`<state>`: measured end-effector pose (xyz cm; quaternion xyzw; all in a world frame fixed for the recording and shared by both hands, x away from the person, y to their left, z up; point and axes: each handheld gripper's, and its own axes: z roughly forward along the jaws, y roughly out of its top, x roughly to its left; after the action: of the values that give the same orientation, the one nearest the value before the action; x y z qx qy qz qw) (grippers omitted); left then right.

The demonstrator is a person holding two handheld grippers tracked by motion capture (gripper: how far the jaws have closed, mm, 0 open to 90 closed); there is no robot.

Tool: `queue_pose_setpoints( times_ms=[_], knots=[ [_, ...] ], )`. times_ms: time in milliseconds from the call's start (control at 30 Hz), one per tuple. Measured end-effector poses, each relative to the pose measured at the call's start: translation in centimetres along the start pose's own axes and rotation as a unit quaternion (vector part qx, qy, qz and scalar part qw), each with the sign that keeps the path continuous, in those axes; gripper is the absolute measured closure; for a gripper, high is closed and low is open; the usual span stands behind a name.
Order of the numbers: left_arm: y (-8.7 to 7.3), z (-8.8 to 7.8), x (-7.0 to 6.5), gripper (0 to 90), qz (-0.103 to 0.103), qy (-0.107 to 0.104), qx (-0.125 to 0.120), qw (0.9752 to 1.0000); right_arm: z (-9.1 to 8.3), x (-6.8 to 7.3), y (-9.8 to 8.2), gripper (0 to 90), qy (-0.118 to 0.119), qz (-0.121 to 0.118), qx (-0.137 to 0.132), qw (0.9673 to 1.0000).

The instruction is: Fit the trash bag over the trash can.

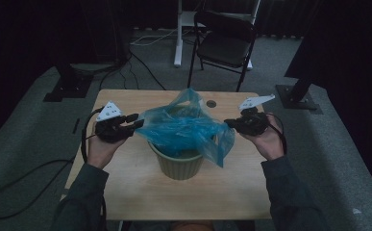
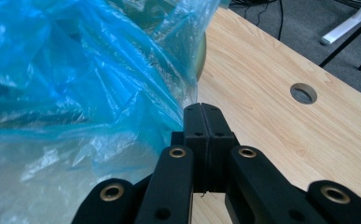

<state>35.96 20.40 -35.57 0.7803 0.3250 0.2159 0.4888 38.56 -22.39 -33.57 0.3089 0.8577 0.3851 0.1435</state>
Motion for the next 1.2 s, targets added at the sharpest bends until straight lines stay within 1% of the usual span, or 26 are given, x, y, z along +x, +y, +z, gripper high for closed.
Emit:
queue_pose_setpoints(
  times_ms=[133,167,267,300,333,433,500,633,733,833,900,967,1000,1033,1067,1133,1200],
  knots=[
    [0.5,-0.1,-0.4,62.0,0.003,-0.005,-0.008,0.9999,0.1,0.2,0.1,90.0,0.002,-0.003,0.001,1.0000],
    [0.9,-0.1,-0.7,61.6,0.007,-0.010,-0.012,0.9999,0.2,0.3,0.1,90.0,0.003,-0.005,0.001,1.0000],
    [1.2,-0.1,-1.0,60.4,0.011,-0.015,-0.013,0.9997,0.2,0.3,0.2,90.0,0.004,-0.005,0.002,1.0000],
    [1.5,-0.1,-1.4,59.5,0.019,-0.024,-0.015,0.9994,0.3,0.4,0.2,90.0,0.005,-0.005,0.002,1.0000],
    [1.6,0.0,-1.7,58.7,0.027,-0.026,-0.012,0.9992,0.3,0.4,0.2,90.0,0.006,-0.005,0.002,1.0000],
    [1.8,0.2,-2.2,56.4,0.034,-0.031,-0.010,0.9989,0.4,0.5,0.3,90.0,0.007,-0.006,0.003,1.0000],
    [2.0,0.1,-2.5,55.3,0.037,-0.034,-0.015,0.9986,0.4,0.6,0.4,90.0,0.008,-0.008,0.003,0.9999],
    [2.6,-0.1,-3.0,53.2,0.040,-0.043,-0.026,0.9979,0.6,0.7,0.5,90.0,0.010,-0.007,0.006,0.9999],
    [2.9,-0.2,-3.1,52.5,0.043,-0.040,-0.030,0.9978,0.7,0.8,0.5,90.0,0.011,-0.008,0.005,0.9999],
    [2.9,-0.2,-2.7,52.3,0.031,-0.035,-0.035,0.9983,0.8,0.9,0.6,90.0,0.012,-0.009,0.006,0.9999],
    [2.9,-0.3,-2.6,52.1,0.026,-0.043,-0.037,0.9980,0.8,0.9,0.6,90.0,0.013,-0.010,0.006,0.9999],
    [3.0,-0.2,-2.9,51.1,0.033,-0.050,-0.034,0.9976,0.8,0.9,0.7,90.0,0.013,-0.009,0.006,0.9999],
    [3.0,-0.2,-2.9,50.3,0.033,-0.050,-0.034,0.9976,0.8,0.9,0.7,90.0,0.013,-0.009,0.006,0.9999],
    [3.0,0.0,-3.2,49.3,0.039,-0.059,-0.029,0.9971,0.8,0.9,0.7,90.0,0.013,-0.010,0.006,0.9998],
    [3.0,0.1,-3.3,48.7,0.041,-0.062,-0.026,0.9969,0.9,0.9,0.7,90.0,0.013,-0.011,0.006,0.9998],
    [3.1,0.3,-3.6,46.7,0.042,-0.074,-0.026,0.9960,0.9,0.9,0.7,90.0,0.014,-0.011,0.007,0.9998],
    [3.0,0.5,-3.8,45.5,0.045,-0.081,-0.026,0.9953,0.9,1.0,0.7,90.0,0.014,-0.013,0.008,0.9998]
  ],
)
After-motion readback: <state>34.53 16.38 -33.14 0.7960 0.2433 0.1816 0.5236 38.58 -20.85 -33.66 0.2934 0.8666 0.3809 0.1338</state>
